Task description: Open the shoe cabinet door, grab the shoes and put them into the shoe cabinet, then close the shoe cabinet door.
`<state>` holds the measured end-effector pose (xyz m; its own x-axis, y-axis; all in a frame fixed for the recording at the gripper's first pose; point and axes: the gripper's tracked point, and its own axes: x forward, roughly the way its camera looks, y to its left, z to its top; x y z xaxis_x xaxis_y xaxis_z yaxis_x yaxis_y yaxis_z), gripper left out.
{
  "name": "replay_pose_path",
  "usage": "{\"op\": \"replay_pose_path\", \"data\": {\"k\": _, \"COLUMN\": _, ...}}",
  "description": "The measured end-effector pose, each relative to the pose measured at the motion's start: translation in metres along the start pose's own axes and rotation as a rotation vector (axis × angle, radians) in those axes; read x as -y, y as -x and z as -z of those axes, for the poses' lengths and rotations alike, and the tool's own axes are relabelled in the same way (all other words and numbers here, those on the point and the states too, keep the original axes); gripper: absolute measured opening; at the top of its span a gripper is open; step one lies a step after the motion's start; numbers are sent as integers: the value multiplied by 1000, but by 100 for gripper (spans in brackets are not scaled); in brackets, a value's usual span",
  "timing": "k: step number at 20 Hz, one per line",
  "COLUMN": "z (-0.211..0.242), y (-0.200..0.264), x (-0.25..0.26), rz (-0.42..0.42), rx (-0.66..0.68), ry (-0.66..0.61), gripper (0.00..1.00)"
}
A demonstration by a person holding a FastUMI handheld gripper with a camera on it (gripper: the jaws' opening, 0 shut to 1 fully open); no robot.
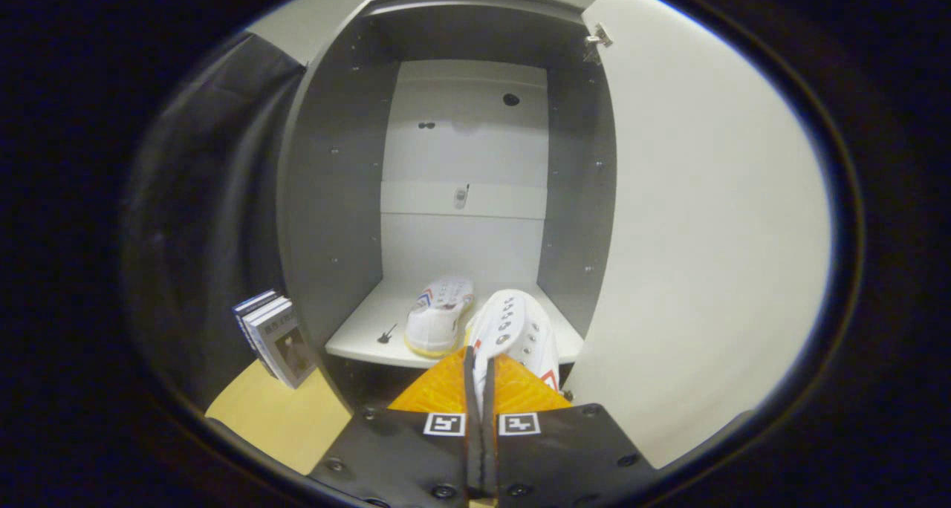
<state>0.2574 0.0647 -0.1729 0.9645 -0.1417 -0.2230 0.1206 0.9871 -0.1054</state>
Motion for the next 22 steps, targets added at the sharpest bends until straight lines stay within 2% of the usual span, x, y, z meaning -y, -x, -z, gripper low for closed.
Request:
{"op": "replay_pose_path", "data": {"k": 6, "z": -6, "y": -110, "x": 19, "rz": -50, "rx": -75, "ry": 62, "gripper": 2}}
{"op": "replay_pose_path", "data": {"k": 11, "z": 7, "y": -178, "x": 15, "rz": -97, "rx": -124, "ry": 126, "gripper": 2}}
{"op": "replay_pose_path", "data": {"k": 18, "z": 21, "y": -205, "x": 4, "rz": -135, "rx": -158, "ry": 118, "gripper": 2}}
{"op": "replay_pose_path", "data": {"k": 22, "z": 22, "y": -205, "x": 8, "rz": -117, "rx": -165, "ry": 100, "gripper": 3}}
